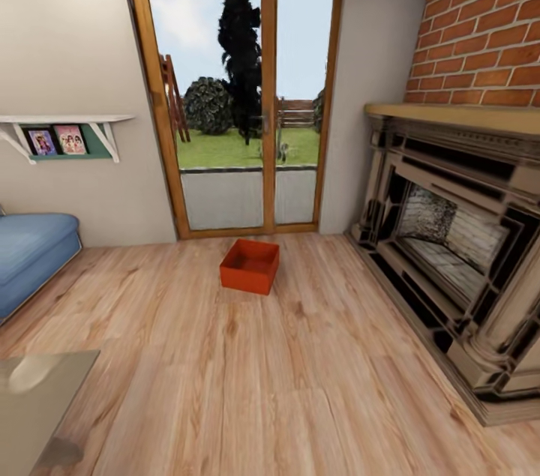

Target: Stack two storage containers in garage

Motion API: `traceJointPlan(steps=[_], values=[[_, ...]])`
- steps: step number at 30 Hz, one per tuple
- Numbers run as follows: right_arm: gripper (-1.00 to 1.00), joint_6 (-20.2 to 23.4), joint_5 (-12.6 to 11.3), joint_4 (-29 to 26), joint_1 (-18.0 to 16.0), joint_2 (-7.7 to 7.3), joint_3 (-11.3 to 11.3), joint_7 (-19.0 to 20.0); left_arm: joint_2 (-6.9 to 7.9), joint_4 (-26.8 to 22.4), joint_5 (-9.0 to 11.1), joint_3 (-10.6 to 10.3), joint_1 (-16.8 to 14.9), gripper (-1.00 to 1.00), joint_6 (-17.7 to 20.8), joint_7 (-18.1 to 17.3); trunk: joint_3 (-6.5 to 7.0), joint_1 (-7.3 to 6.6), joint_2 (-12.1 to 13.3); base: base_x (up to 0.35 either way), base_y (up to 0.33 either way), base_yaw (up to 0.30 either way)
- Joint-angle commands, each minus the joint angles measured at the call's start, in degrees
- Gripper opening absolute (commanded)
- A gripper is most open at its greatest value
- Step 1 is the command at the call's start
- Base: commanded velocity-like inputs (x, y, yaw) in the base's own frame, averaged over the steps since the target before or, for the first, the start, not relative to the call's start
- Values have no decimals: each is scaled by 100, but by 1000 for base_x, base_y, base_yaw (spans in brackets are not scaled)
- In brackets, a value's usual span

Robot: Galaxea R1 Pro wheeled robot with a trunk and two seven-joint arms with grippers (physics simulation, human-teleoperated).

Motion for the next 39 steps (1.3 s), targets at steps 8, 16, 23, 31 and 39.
traceJointPlan(steps=[8, 16, 23, 31, 39], values=[[100, -27, -48, 14, -5, 3, 46, -9, -1, -4, 44, 28, -4, 100, 23, 6, -6, 3, -3, 323, 0, 267], [100, -27, -69, 14, -1, -4, 46, -5, -1, -4, 44, 30, -4, 100, 23, 5, -6, 3, -3, 323, 0, 200], [100, -27, -56, 14, -3, -6, 46, -6, -1, -4, 44, 27, -4, 100, 23, 7, -6, 3, -3, 324, 0, 9], [100, -27, -55, 14, -3, -6, 46, -4, -1, -4, 44, 27, -4, 100, 23, 6, -6, 3, -3, 323, 0, 0], [100, -27, -55, 14, -4, -4, 46, -4, -1, -4, 44, 26, -4, 100, 23, 6, -6, 3, -3, 323, 0, 0]])
